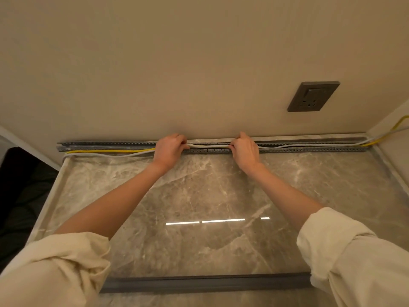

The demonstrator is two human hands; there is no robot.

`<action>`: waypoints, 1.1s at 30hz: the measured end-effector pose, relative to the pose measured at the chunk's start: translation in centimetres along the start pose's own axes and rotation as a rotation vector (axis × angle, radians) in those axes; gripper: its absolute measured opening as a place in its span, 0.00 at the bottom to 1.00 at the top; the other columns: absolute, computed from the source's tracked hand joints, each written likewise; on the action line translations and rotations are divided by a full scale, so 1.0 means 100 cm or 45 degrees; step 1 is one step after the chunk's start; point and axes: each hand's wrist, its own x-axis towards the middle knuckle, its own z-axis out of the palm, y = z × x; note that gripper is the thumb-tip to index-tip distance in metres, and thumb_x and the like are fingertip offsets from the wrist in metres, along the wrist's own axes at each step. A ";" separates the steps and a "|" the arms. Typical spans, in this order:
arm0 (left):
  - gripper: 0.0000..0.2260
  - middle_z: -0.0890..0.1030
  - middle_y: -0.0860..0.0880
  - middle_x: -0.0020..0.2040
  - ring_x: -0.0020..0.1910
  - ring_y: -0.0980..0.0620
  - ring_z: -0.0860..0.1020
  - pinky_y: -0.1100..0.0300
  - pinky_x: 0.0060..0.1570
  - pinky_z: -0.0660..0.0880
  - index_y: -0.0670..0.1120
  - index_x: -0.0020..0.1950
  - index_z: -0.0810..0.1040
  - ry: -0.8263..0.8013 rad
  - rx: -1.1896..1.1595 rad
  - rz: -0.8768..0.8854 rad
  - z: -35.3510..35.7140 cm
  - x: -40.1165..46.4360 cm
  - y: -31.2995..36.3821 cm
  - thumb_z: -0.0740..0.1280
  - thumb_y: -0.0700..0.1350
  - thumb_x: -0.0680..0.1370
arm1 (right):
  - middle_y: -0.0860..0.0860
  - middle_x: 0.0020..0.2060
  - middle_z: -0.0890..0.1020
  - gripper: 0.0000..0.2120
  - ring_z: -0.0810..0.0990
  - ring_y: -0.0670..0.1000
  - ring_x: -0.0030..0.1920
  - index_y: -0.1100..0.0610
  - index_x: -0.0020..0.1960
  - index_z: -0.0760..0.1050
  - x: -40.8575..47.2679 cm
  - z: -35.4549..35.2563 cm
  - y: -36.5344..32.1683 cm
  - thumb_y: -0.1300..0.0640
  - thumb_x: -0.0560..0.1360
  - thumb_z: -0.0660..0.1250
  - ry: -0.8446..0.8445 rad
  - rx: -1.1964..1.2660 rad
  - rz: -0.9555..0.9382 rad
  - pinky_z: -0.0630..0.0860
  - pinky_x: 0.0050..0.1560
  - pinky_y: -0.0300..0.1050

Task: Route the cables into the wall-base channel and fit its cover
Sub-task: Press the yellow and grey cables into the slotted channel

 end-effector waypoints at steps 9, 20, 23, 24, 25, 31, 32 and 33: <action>0.07 0.79 0.41 0.37 0.41 0.40 0.77 0.51 0.36 0.73 0.39 0.39 0.84 0.082 0.003 0.004 0.005 -0.002 -0.004 0.73 0.43 0.71 | 0.61 0.46 0.82 0.10 0.80 0.62 0.48 0.64 0.48 0.80 0.007 0.002 -0.012 0.57 0.77 0.65 -0.056 -0.037 0.122 0.76 0.44 0.51; 0.05 0.79 0.39 0.41 0.39 0.39 0.78 0.50 0.37 0.73 0.37 0.43 0.82 0.055 -0.156 0.055 0.014 -0.009 -0.022 0.67 0.35 0.74 | 0.61 0.51 0.75 0.08 0.73 0.61 0.53 0.66 0.51 0.74 -0.007 0.017 -0.037 0.65 0.73 0.62 0.107 -0.222 -0.013 0.71 0.53 0.52; 0.05 0.78 0.39 0.45 0.43 0.41 0.76 0.51 0.40 0.71 0.36 0.46 0.79 -0.065 -0.071 0.096 0.019 -0.009 -0.025 0.64 0.35 0.75 | 0.61 0.52 0.73 0.08 0.73 0.60 0.53 0.65 0.53 0.72 -0.005 0.021 -0.054 0.64 0.75 0.62 0.094 -0.101 -0.232 0.72 0.50 0.52; 0.04 0.77 0.41 0.45 0.44 0.43 0.74 0.54 0.41 0.68 0.38 0.46 0.76 -0.076 -0.065 0.064 0.020 -0.010 -0.025 0.63 0.37 0.76 | 0.60 0.52 0.73 0.08 0.72 0.59 0.53 0.65 0.53 0.73 -0.003 0.022 -0.060 0.64 0.75 0.61 0.068 -0.074 -0.301 0.72 0.49 0.52; 0.04 0.75 0.42 0.44 0.44 0.45 0.72 0.57 0.40 0.64 0.39 0.46 0.74 -0.060 -0.084 0.035 0.020 -0.010 -0.025 0.63 0.39 0.76 | 0.60 0.53 0.73 0.08 0.72 0.59 0.54 0.65 0.54 0.73 -0.001 0.024 -0.065 0.63 0.76 0.61 0.049 -0.049 -0.362 0.73 0.49 0.53; 0.15 0.76 0.41 0.48 0.48 0.41 0.73 0.49 0.46 0.69 0.44 0.60 0.78 -0.114 0.085 0.346 0.008 -0.025 -0.049 0.66 0.37 0.73 | 0.57 0.52 0.75 0.11 0.73 0.56 0.54 0.63 0.56 0.75 0.008 0.034 -0.094 0.60 0.76 0.63 -0.030 0.030 -0.599 0.72 0.51 0.50; 0.17 0.76 0.40 0.49 0.49 0.40 0.74 0.48 0.47 0.71 0.44 0.61 0.77 -0.123 0.082 0.370 0.006 -0.027 -0.052 0.66 0.36 0.72 | 0.57 0.52 0.75 0.11 0.73 0.56 0.53 0.63 0.56 0.75 0.010 0.035 -0.098 0.59 0.76 0.63 -0.048 0.017 -0.613 0.71 0.51 0.50; 0.18 0.77 0.39 0.50 0.49 0.40 0.75 0.48 0.48 0.72 0.42 0.62 0.77 -0.123 0.067 0.381 0.005 -0.028 -0.054 0.66 0.35 0.72 | 0.57 0.52 0.76 0.11 0.74 0.57 0.53 0.63 0.56 0.76 0.011 0.036 -0.100 0.59 0.76 0.63 -0.058 0.008 -0.617 0.71 0.51 0.50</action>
